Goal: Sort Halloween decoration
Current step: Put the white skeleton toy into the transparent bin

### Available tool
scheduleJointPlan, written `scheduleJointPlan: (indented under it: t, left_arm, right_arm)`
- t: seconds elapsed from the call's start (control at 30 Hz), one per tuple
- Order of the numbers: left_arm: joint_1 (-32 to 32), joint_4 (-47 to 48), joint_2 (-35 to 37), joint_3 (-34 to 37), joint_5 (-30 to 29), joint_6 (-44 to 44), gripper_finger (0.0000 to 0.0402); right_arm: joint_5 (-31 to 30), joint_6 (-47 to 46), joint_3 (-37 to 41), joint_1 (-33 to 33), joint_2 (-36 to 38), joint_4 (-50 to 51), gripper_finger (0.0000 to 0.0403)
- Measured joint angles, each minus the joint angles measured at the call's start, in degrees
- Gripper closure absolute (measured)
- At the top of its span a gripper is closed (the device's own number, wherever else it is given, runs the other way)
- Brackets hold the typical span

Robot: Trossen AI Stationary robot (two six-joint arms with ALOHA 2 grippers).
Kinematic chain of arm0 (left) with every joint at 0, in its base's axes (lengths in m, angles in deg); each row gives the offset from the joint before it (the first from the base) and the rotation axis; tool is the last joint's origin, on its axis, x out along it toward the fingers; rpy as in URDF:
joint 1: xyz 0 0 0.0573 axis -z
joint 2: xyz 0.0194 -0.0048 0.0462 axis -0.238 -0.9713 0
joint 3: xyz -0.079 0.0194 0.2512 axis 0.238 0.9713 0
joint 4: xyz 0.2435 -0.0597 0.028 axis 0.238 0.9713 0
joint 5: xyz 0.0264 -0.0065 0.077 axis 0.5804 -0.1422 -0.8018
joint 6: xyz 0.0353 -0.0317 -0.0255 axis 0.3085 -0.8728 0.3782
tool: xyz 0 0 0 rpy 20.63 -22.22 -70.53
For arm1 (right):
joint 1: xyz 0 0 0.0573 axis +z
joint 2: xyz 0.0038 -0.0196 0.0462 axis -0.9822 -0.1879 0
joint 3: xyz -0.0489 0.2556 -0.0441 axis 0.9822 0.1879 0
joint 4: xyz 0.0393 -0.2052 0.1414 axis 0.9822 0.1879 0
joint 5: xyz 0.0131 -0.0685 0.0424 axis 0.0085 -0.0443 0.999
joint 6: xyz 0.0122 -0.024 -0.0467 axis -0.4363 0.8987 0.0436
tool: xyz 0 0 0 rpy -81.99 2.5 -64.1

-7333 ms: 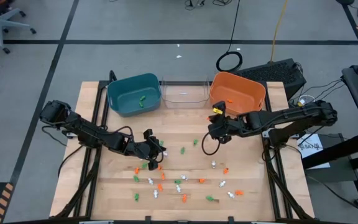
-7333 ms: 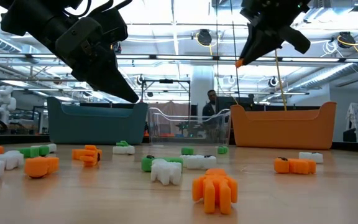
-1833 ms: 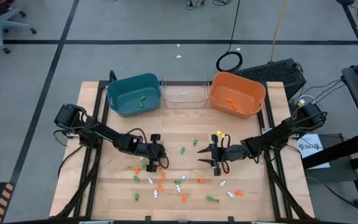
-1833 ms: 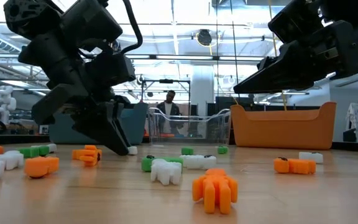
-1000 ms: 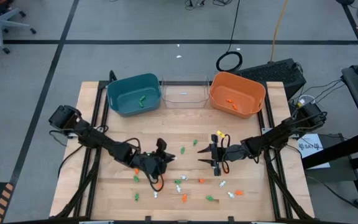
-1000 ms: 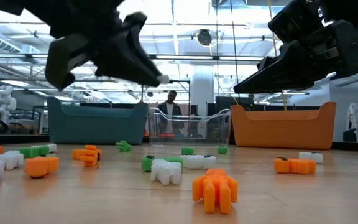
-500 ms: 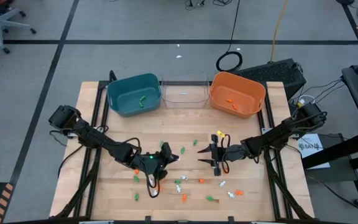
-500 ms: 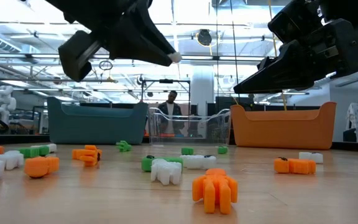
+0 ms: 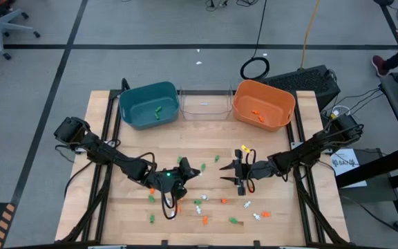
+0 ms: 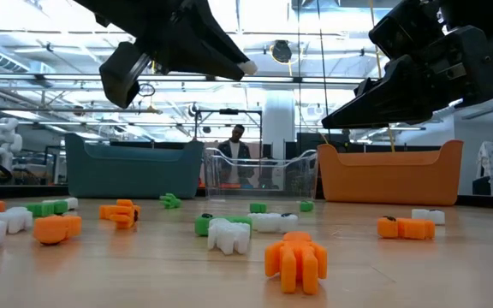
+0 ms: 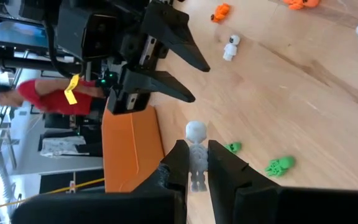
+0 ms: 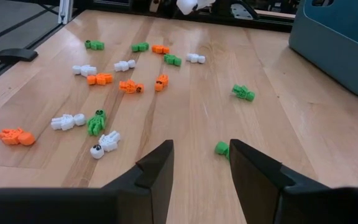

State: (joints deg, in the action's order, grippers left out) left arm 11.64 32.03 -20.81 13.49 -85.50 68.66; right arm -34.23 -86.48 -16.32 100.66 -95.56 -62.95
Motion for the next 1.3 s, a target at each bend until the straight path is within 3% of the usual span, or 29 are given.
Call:
scheduleJointPlan:
  t: [0.67,1.3]
  left_arm:
    - [0.0,0.0,0.0,0.0,0.0,-0.6,0.037]
    - [-1.5,0.1,0.0,0.0,0.4,-18.0,0.037]
  right_arm:
    - [0.0,0.0,0.0,0.0,0.0,0.0,0.0264]
    - [0.0,0.0,0.0,0.0,0.0,0.0,0.0264]
